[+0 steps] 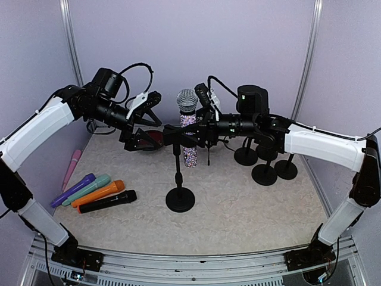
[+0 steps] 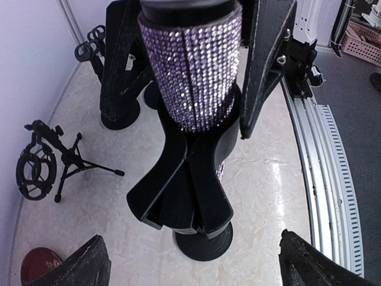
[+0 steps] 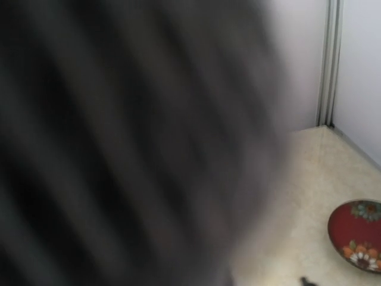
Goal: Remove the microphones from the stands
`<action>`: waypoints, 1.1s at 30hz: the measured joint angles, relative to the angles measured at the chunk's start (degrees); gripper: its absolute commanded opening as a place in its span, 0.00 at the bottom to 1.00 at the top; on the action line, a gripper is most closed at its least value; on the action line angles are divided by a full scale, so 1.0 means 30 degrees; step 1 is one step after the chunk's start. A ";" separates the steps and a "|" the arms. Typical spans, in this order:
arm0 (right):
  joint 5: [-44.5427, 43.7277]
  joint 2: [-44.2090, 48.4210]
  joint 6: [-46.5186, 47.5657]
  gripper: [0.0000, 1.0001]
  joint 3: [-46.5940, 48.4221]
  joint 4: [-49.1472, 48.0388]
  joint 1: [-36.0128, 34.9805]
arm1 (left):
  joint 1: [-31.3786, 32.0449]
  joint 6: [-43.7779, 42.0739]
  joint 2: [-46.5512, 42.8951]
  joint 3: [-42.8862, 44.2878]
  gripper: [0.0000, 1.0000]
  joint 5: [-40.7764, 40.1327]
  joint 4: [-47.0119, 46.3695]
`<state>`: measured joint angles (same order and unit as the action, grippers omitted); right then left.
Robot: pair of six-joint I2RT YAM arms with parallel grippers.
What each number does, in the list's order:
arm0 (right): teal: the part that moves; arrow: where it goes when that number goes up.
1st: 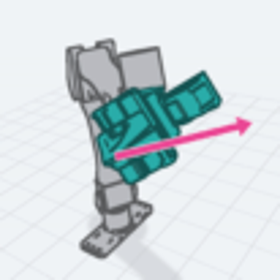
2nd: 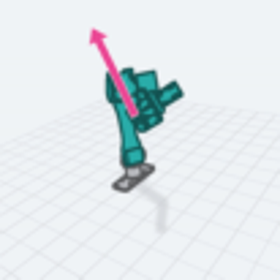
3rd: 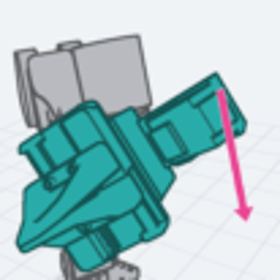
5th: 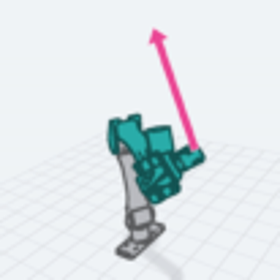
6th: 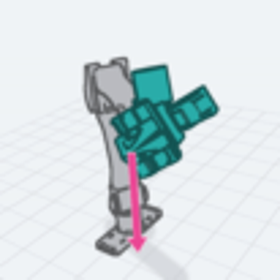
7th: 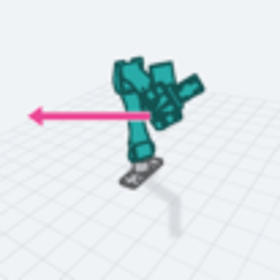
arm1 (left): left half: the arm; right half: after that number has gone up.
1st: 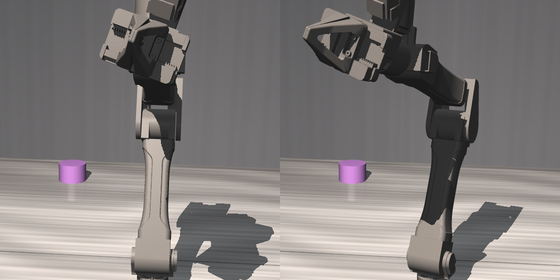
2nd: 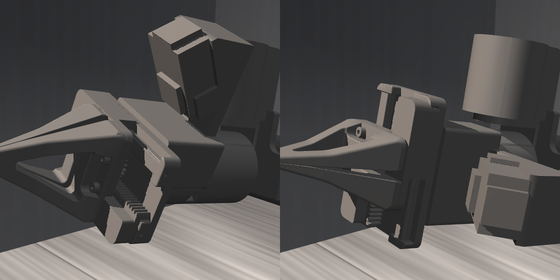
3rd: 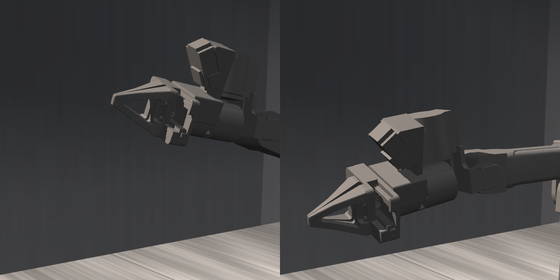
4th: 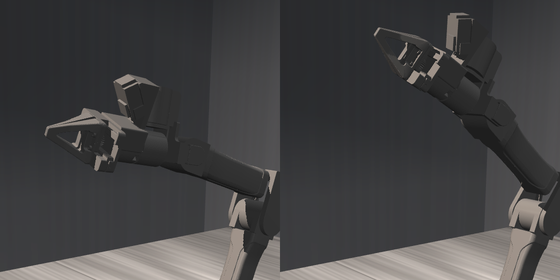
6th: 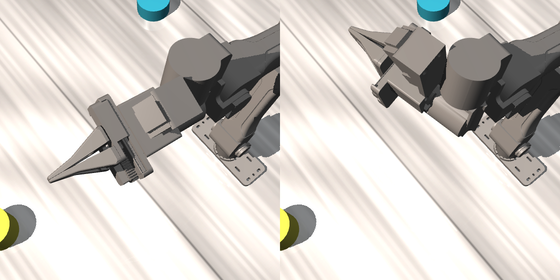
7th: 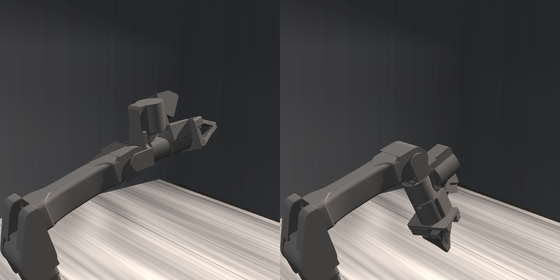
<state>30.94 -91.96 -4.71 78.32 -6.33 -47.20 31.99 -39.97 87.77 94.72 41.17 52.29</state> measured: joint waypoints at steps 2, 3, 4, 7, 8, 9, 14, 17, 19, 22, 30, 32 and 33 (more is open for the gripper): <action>0.0044 0.0153 -0.0459 0.67 0.0058 -0.0211 0.0000 | 0.0117 -0.0291 0.0270 0.0525 0.91 0.0204 -0.0007; 0.0058 0.0175 -0.0685 0.64 0.0146 -0.0262 0.0000 | 0.0189 -0.0423 0.0401 0.0780 0.90 0.0277 -0.0029; 0.0095 0.0175 -0.0852 0.62 0.0226 -0.0299 0.0000 | 0.0240 -0.0517 0.0481 0.0933 0.89 0.0350 -0.0051; 0.0168 0.0175 -0.1326 0.55 0.0291 -0.0306 -0.0007 | 0.0415 -0.0750 0.0678 0.1129 0.88 0.0525 -0.0124; 0.0204 0.0175 -0.1428 0.52 0.0299 -0.0291 0.0000 | 0.0466 -0.0801 0.0750 0.1129 0.87 0.0568 -0.0131; 0.0211 0.0175 -0.1501 0.49 0.0306 -0.0291 -0.0007 | 0.0510 -0.0845 0.0845 0.1129 0.87 0.0590 -0.0138; 0.0255 0.0175 -0.1501 0.40 0.0335 -0.0270 0.0000 | 0.0750 -0.0947 0.1158 0.1122 0.83 0.0393 -0.0270; 0.0175 0.0175 -0.1224 0.37 0.0335 -0.0277 0.0000 | 0.0823 -0.0962 0.1275 0.1129 0.79 0.0117 -0.0568; 0.0182 0.0175 -0.1122 0.36 0.0335 -0.0277 0.0000 | 0.0867 -0.0947 0.1428 0.1166 0.75 0.0102 -0.0707; 0.0189 0.0175 -0.1056 0.33 0.0342 -0.0277 0.0000 | 0.0976 -0.0940 0.1756 0.1392 0.67 0.0051 -0.0845; 0.0408 0.0175 -0.1049 0.30 0.0415 -0.0204 0.0000 | 0.1020 -0.1027 0.2018 0.1756 0.26 -0.0226 -0.0772; 0.0481 0.0197 -0.1151 0.30 0.0481 -0.0058 0.0000 | 0.1042 -0.1020 0.2098 0.2040 0.12 -0.0364 -0.0430; 0.0503 0.0226 -0.1195 0.30 0.0517 -0.0015 0.0000 | 0.1042 -0.1071 0.2157 0.2229 0.10 -0.0423 -0.0270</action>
<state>32.45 -91.29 -8.29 79.88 -6.37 -47.20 35.11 -43.18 94.24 101.41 39.90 51.48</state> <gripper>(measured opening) 0.414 0.238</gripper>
